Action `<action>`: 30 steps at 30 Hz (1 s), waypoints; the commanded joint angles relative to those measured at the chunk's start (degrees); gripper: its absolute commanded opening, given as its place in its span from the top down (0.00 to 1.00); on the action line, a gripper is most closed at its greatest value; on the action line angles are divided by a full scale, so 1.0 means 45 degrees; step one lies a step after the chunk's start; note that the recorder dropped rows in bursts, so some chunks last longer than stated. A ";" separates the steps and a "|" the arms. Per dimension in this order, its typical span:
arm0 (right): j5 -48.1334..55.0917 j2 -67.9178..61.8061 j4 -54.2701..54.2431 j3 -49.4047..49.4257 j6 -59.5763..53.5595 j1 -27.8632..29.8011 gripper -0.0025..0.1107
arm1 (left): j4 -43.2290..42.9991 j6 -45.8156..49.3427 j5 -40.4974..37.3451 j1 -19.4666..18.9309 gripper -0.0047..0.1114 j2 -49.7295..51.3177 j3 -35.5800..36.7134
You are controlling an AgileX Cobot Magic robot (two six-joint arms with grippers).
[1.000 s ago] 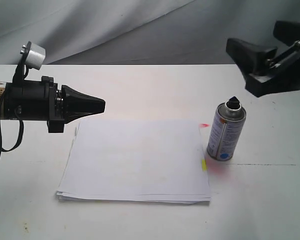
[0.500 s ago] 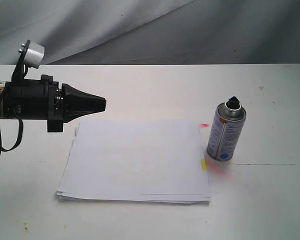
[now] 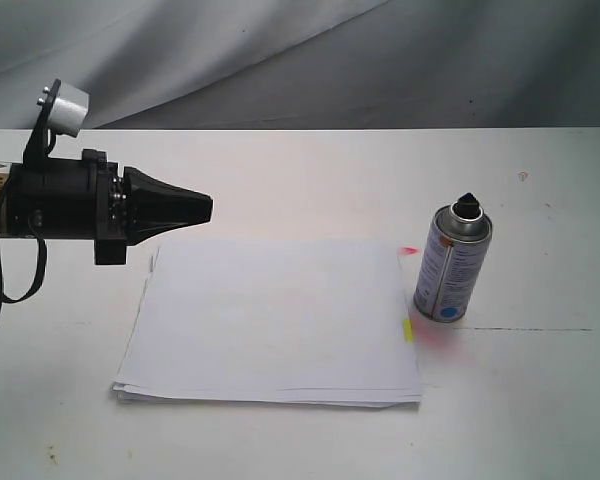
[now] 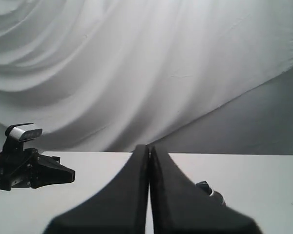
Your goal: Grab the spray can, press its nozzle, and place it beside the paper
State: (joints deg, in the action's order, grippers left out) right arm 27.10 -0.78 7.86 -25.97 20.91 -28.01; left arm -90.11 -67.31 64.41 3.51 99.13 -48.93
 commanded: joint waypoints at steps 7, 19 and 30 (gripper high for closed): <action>-0.6507 -0.0065 0.2270 0.4350 -0.0610 -0.0064 0.98 | 0.0167 0.0305 0.0061 0.0007 0.96 -0.0089 0.0057; -0.3350 -0.0065 0.3726 0.4723 -0.2287 -0.0064 0.98 | 0.0227 0.0439 0.0061 0.0007 0.96 -0.0089 0.0057; -0.4494 -0.0065 0.3886 0.5772 -0.2287 -0.0064 0.98 | 0.1884 0.1351 0.0734 0.0007 0.96 -0.3102 0.1113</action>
State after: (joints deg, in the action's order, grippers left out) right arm 7.26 -0.92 24.68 -0.21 11.06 -28.01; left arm -83.31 -61.91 67.60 3.51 90.51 -45.13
